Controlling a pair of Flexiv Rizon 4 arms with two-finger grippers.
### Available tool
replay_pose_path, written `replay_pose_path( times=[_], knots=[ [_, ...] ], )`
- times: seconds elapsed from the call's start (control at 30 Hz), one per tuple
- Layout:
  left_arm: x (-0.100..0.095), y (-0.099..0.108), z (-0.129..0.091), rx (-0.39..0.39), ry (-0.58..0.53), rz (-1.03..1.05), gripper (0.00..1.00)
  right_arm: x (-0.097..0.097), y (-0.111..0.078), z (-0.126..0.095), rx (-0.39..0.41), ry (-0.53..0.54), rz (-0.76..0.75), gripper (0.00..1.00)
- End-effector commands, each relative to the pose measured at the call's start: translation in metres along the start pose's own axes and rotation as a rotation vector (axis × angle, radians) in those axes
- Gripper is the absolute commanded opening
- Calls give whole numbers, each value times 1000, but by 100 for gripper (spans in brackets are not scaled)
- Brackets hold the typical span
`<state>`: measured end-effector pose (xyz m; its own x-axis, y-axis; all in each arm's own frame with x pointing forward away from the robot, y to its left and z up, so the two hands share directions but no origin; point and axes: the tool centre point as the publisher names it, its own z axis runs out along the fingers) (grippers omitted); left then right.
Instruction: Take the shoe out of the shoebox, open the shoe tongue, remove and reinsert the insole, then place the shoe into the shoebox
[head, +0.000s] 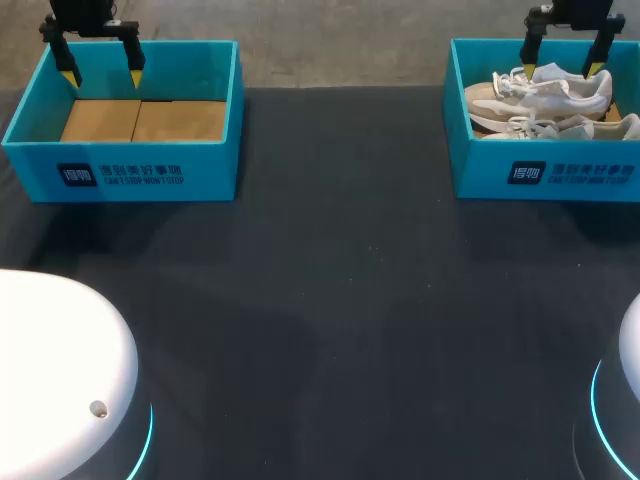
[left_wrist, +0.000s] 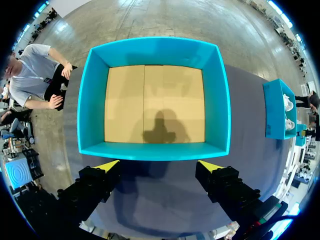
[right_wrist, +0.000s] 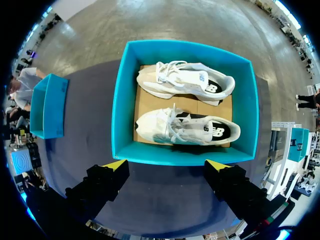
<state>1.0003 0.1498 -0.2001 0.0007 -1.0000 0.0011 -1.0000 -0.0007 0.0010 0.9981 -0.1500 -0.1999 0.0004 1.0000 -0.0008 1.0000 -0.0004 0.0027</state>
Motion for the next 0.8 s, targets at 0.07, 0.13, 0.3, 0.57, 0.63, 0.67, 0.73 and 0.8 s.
replay_pose_path(
  times=[0.07, 0.13, 0.3, 0.57, 0.63, 0.67, 0.73, 0.8],
  knots=[
    [0, 0, 0, 0, -1, 0, 100, 0, 1, 0, 1, 0, 0, 100],
    [0, 0, 0, 0, -1, 0, 100, 0, 1, 0, 1, 0, 0, 100],
    [0, 0, 0, 0, -1, 0, 100, 0, 1, 0, 1, 0, 0, 100],
    [0, 0, 0, 0, -1, 0, 100, -1, 1, 3, 4, 23, 6, 100],
    [0, 0, 0, 0, -1, 0, 100, -4, 0, 4, -5, -6, 29, 100],
    [0, 0, 0, 0, -1, 0, 100, -7, 0, 4, -6, -5, 40, 100],
    [0, 0, 0, 0, -1, 0, 100, -18, 1, 7, -11, -28, 61, 100],
    [0, 0, 0, 0, -1, 0, 100, -30, 1, 10, -21, -37, 69, 100]
  ],
)
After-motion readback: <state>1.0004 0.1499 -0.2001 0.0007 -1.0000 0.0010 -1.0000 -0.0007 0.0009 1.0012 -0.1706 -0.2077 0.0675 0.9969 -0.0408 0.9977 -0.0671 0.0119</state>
